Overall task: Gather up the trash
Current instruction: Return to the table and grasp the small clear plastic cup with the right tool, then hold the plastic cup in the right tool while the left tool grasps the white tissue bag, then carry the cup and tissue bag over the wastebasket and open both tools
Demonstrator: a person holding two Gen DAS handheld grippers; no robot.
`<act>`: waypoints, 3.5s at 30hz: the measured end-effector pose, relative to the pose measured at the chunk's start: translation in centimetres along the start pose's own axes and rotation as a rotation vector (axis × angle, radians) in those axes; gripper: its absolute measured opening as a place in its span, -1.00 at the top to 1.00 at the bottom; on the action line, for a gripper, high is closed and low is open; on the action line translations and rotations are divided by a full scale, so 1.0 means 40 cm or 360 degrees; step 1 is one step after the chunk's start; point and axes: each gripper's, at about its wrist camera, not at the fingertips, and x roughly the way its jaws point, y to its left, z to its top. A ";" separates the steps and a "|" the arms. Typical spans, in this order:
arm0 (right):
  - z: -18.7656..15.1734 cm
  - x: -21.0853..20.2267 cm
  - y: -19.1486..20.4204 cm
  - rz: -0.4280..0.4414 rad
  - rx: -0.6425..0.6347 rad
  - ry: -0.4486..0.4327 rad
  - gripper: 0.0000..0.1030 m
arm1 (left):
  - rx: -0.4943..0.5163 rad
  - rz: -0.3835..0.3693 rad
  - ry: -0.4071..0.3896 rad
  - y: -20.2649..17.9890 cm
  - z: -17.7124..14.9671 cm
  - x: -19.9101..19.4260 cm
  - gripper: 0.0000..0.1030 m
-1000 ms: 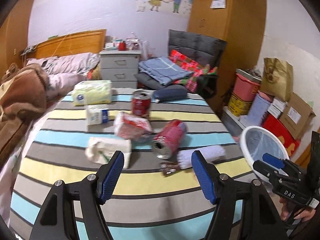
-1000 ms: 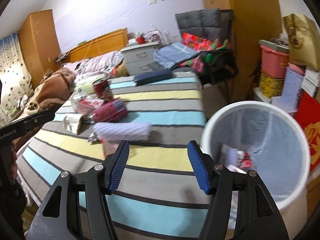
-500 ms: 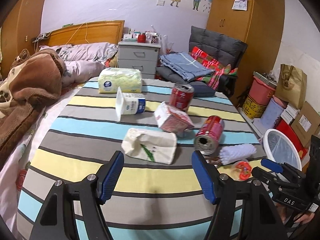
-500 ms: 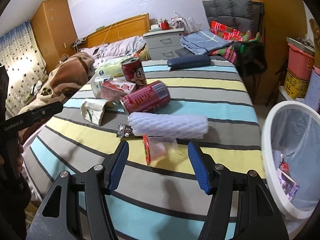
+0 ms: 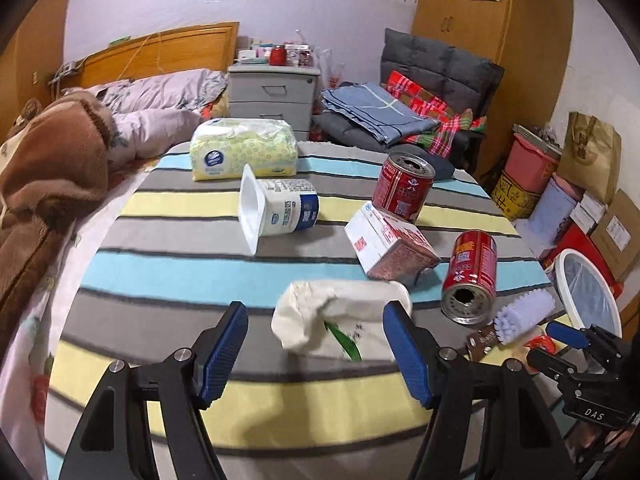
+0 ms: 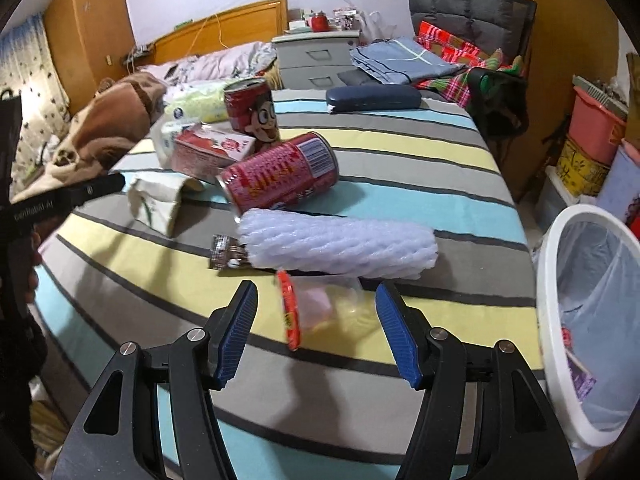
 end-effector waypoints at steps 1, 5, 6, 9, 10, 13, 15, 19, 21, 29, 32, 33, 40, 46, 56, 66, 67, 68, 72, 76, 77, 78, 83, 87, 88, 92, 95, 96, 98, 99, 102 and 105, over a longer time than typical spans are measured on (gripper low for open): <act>0.001 0.004 -0.001 0.0000 -0.0002 0.0012 -0.22 | 0.0007 -0.0005 0.0013 0.002 0.005 0.010 -0.35; 0.003 0.018 -0.004 -0.0002 0.0020 0.0059 -0.22 | 0.0035 0.0007 0.0051 0.006 0.019 0.052 -0.35; 0.002 0.019 -0.004 -0.0012 0.0019 0.0065 -0.22 | 0.0049 -0.0002 0.0059 0.004 0.020 0.060 -0.35; 0.001 0.018 -0.009 -0.0004 0.0041 0.0069 0.05 | 0.0042 -0.0065 0.0108 0.001 0.015 0.083 -0.35; 0.000 0.017 -0.013 0.0002 0.0054 0.0069 0.17 | 0.0038 -0.0069 0.0109 0.000 0.013 0.085 -0.35; -0.001 0.014 -0.022 0.0002 0.0090 0.0067 0.19 | 0.0034 -0.0126 0.0128 -0.012 0.001 0.087 -0.35; -0.005 0.009 -0.023 0.0005 0.0093 0.0058 0.19 | 0.0053 -0.0162 0.0140 -0.029 -0.010 0.084 -0.35; -0.011 0.005 -0.027 0.0005 0.0105 0.0056 0.19 | 0.0075 -0.0230 0.0148 -0.061 -0.038 0.061 -0.35; -0.012 0.005 -0.033 -0.0002 0.0117 0.0052 0.19 | 0.0134 -0.0270 0.0163 -0.092 -0.056 0.051 -0.35; -0.010 0.002 -0.048 -0.0008 0.0134 0.0038 0.19 | 0.0277 -0.0165 0.0025 -0.101 -0.019 0.012 -0.37; -0.010 0.006 -0.050 0.0003 0.0138 0.0042 0.19 | 0.0313 -0.0187 0.0089 -0.086 0.009 0.047 -0.44; -0.010 0.007 -0.048 0.0006 0.0137 0.0045 0.19 | 0.0331 -0.0186 0.0115 -0.083 0.015 0.063 -0.44; -0.014 0.007 -0.049 0.0011 0.0138 0.0057 0.19 | 0.0446 -0.0251 0.0262 -0.090 0.017 0.145 -0.46; -0.016 0.003 -0.052 0.0011 0.0134 0.0051 0.19 | 0.0522 -0.0290 0.0319 -0.127 -0.028 0.134 -0.46; -0.021 0.005 -0.066 -0.0008 0.0152 0.0053 0.19 | 0.0540 -0.0285 0.0266 -0.161 -0.045 0.091 -0.46; -0.020 0.002 -0.060 -0.0011 0.0135 0.0046 0.19 | 0.0552 -0.0269 0.0333 -0.187 -0.048 0.125 -0.08; -0.020 0.003 -0.060 -0.0010 0.0135 0.0045 0.19 | 0.0552 -0.0260 0.0332 -0.192 -0.051 0.125 -0.04; -0.020 0.002 -0.060 -0.0007 0.0135 0.0043 0.19 | 0.0551 -0.0259 0.0332 -0.196 -0.054 0.123 -0.02; -0.022 -0.004 -0.061 -0.0001 0.0138 0.0029 0.19 | 0.0517 -0.0249 0.0310 -0.206 -0.063 0.104 0.28; -0.023 -0.007 -0.062 0.0004 0.0144 0.0018 0.19 | 0.0521 -0.0208 0.0273 -0.219 -0.076 0.082 0.37; -0.023 -0.007 -0.061 0.0008 0.0143 0.0017 0.19 | 0.0514 -0.0192 0.0258 -0.221 -0.080 0.074 0.37; -0.024 -0.008 -0.061 0.0011 0.0143 0.0012 0.19 | 0.0506 -0.0193 0.0247 -0.221 -0.080 0.068 0.38; -0.024 -0.020 -0.060 0.0009 0.0142 -0.0025 0.20 | 0.0463 -0.0190 0.0179 -0.224 -0.083 0.021 0.38; -0.025 -0.031 -0.059 0.0023 0.0143 -0.0049 0.20 | 0.0477 -0.0158 0.0127 -0.240 -0.086 -0.019 0.38; -0.025 -0.035 -0.057 0.0025 0.0142 -0.0056 0.20 | 0.0482 -0.0156 0.0118 -0.245 -0.085 -0.026 0.38; -0.026 -0.051 -0.057 0.0034 0.0141 -0.0082 0.20 | 0.0475 -0.0165 0.0067 -0.269 -0.086 -0.068 0.38; -0.025 -0.068 -0.061 0.0030 0.0145 -0.0111 0.20 | 0.0484 -0.0170 0.0043 -0.288 -0.087 -0.087 0.38; -0.025 -0.076 -0.063 0.0028 0.0147 -0.0123 0.20 | 0.0488 -0.0170 0.0033 -0.296 -0.087 -0.096 0.38; -0.027 -0.089 -0.068 0.0023 0.0152 -0.0145 0.20 | 0.0500 -0.0178 0.0005 -0.316 -0.087 -0.115 0.38; -0.027 -0.096 -0.072 0.0022 0.0156 -0.0157 0.20 | 0.0507 -0.0182 0.0000 -0.324 -0.087 -0.122 0.38; -0.029 -0.116 -0.085 0.0011 0.0174 -0.0194 0.20 | 0.0532 -0.0191 -0.0040 -0.356 -0.086 -0.147 0.38; -0.032 -0.138 -0.099 -0.0002 0.0193 -0.0230 0.20 | 0.0546 -0.0220 -0.0069 -0.390 -0.084 -0.167 0.38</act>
